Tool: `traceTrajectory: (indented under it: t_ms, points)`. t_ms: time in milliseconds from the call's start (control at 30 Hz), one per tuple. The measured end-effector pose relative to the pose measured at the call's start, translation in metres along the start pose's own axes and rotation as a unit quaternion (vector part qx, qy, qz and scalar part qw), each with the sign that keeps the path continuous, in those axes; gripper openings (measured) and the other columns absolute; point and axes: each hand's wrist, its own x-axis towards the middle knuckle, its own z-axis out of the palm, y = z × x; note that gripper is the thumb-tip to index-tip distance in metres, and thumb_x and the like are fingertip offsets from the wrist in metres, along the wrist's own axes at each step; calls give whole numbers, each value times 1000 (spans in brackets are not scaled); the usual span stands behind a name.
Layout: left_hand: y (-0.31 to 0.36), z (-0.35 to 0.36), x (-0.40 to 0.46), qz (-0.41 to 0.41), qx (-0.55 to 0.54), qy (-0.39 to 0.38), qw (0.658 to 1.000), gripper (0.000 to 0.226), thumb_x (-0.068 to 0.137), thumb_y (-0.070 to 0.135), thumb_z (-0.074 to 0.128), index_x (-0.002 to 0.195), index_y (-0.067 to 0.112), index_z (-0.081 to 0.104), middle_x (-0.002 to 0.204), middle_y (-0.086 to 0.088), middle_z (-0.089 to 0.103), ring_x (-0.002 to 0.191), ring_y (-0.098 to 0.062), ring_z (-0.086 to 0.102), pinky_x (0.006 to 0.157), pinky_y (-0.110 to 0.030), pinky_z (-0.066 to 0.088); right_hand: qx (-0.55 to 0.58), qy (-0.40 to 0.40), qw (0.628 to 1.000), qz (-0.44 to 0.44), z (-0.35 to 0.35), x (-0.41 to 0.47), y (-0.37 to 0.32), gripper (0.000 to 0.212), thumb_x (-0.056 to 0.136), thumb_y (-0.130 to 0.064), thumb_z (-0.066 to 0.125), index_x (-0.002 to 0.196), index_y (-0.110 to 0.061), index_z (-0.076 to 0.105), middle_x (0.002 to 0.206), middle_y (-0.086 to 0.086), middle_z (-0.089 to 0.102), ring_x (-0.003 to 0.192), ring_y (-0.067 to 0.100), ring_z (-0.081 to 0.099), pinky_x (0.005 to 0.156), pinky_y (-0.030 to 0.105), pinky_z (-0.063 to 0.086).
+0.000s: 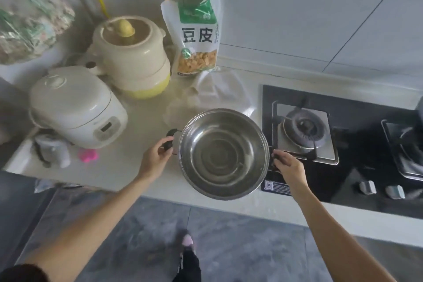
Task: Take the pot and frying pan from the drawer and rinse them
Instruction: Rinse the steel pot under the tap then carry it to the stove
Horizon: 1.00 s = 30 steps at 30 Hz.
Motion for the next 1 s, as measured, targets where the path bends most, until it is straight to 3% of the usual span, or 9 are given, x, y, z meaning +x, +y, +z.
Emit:
traceTrajectory:
  t_ms: [167, 333, 400, 500, 633, 700, 800, 867, 1000]
  points:
    - [-11, -4, -11, 22, -8, 9, 1000, 29, 88, 12, 62, 115, 20, 65, 92, -2, 70, 72, 9, 61, 70, -4, 41, -13, 32, 999, -3, 2, -17, 1, 29, 87, -2, 60, 109, -19, 67, 91, -6, 70, 69, 3, 64, 74, 14, 53]
    - [-22, -3, -29, 20, -8, -5, 1000, 29, 88, 14, 62, 115, 23, 64, 97, -3, 71, 75, 0, 62, 80, -17, 47, -10, 31, 999, 4, 1, -30, 16, 31, 85, -1, 61, 111, -17, 68, 94, 2, 71, 76, 15, 65, 90, 36, 52]
    - [-20, -4, -32, 22, 9, -10, 1000, 30, 89, 15, 61, 118, 23, 63, 102, -2, 70, 82, -10, 64, 86, -26, 48, -11, 27, 1000, -6, 2, -34, 18, 33, 86, -1, 59, 114, -17, 66, 97, 5, 71, 77, 14, 64, 88, 33, 52]
    - [-9, -8, -35, 14, 74, -44, 996, 36, 92, 20, 56, 128, 23, 54, 114, -5, 67, 98, -17, 62, 86, -26, 44, -64, -3, 998, -21, 2, -42, 11, 39, 90, -9, 55, 127, -20, 57, 107, 6, 62, 87, 12, 56, 79, 25, 45]
    - [13, -21, -55, 34, 170, -121, 977, 59, 96, 28, 49, 148, 17, 24, 139, -13, 42, 134, -28, 36, 107, -35, 29, -103, -10, 993, -64, -11, -83, -2, 45, 91, -16, 54, 135, -24, 48, 112, 3, 55, 105, 17, 52, 83, 27, 38]
    - [27, -32, -79, 51, 190, -97, 976, 61, 97, 29, 47, 148, 10, 20, 151, -16, 29, 142, -29, 23, 113, -35, 21, -108, 0, 991, -80, -24, -117, -6, 45, 92, -18, 54, 136, -22, 47, 126, 4, 56, 122, 19, 49, 92, 30, 41]
    - [49, -50, -133, 52, 210, -50, 975, 68, 98, 36, 42, 150, 6, 11, 160, -11, 8, 148, -21, 9, 119, -36, 10, -151, -6, 980, -128, -47, -173, -12, 43, 92, -16, 55, 134, -13, 50, 134, 7, 56, 123, 23, 52, 96, 24, 36]
    - [70, -63, -177, 84, 217, -28, 972, 65, 97, 39, 41, 148, 5, 17, 159, -12, 15, 147, -22, 13, 117, -38, 16, -182, -11, 971, -155, -67, -213, -16, 40, 91, -15, 56, 131, -11, 53, 129, 7, 60, 120, 22, 55, 95, 21, 35]
    - [130, -92, -277, 167, 280, 2, 945, 51, 96, 44, 41, 133, 9, 44, 136, -11, 49, 125, -27, 48, 96, -35, 39, -237, -14, 943, -233, -112, -303, -48, 37, 91, -20, 57, 127, -16, 57, 125, 4, 63, 112, 19, 59, 93, 22, 42]
